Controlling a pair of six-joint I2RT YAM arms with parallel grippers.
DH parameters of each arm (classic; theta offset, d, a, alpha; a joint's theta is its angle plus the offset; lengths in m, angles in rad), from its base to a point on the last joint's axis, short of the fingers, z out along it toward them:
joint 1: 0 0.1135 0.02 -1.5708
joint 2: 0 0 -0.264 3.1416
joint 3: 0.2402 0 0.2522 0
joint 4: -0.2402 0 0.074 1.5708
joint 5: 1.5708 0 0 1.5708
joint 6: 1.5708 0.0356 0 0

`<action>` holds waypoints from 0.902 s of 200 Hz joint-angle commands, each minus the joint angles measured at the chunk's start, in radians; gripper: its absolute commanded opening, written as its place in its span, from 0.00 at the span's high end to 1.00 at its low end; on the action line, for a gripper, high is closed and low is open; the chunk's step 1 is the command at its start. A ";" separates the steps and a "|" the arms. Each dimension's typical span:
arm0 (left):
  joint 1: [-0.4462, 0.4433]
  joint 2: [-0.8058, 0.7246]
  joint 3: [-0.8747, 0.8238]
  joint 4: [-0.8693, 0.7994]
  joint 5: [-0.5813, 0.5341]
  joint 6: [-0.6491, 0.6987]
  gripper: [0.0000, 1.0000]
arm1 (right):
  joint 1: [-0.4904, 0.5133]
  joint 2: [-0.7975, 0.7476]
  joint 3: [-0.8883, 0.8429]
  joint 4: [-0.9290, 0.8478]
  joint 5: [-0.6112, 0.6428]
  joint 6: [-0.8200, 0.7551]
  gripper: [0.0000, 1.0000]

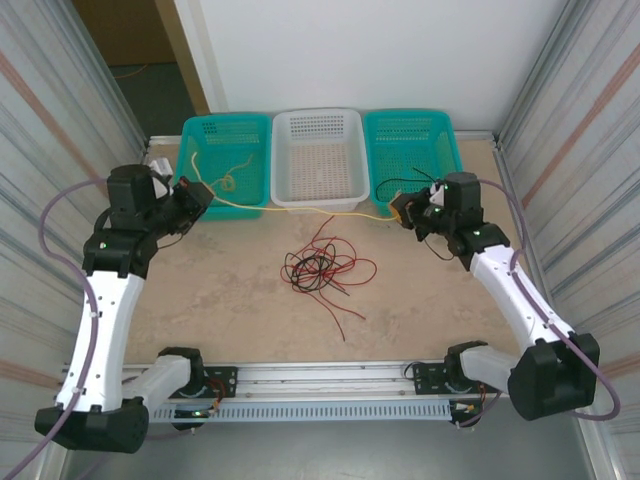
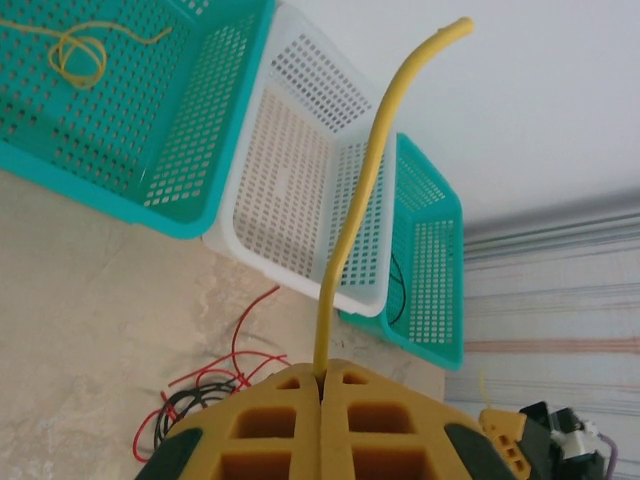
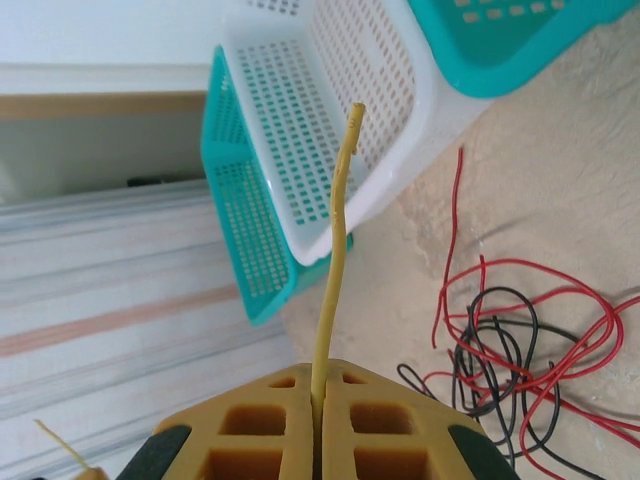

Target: Untangle the cables

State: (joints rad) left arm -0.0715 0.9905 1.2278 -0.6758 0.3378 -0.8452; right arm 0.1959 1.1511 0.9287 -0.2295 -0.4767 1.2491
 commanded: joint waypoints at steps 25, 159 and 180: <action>0.035 -0.012 -0.089 0.107 0.043 -0.092 1.00 | -0.049 0.048 0.131 -0.183 0.008 -0.114 0.93; 0.209 0.221 0.205 0.390 0.199 -0.332 1.00 | -0.084 0.001 0.298 -0.395 -0.012 -0.362 0.43; 0.237 0.266 0.250 0.463 0.200 -0.385 1.00 | -0.068 -0.007 0.295 -0.398 -0.013 -0.375 0.43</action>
State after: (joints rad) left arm 0.1345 1.2137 1.4151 -0.3325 0.5041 -1.1297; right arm 0.1123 1.1694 1.2011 -0.5888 -0.4706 0.9283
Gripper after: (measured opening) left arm 0.058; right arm 0.570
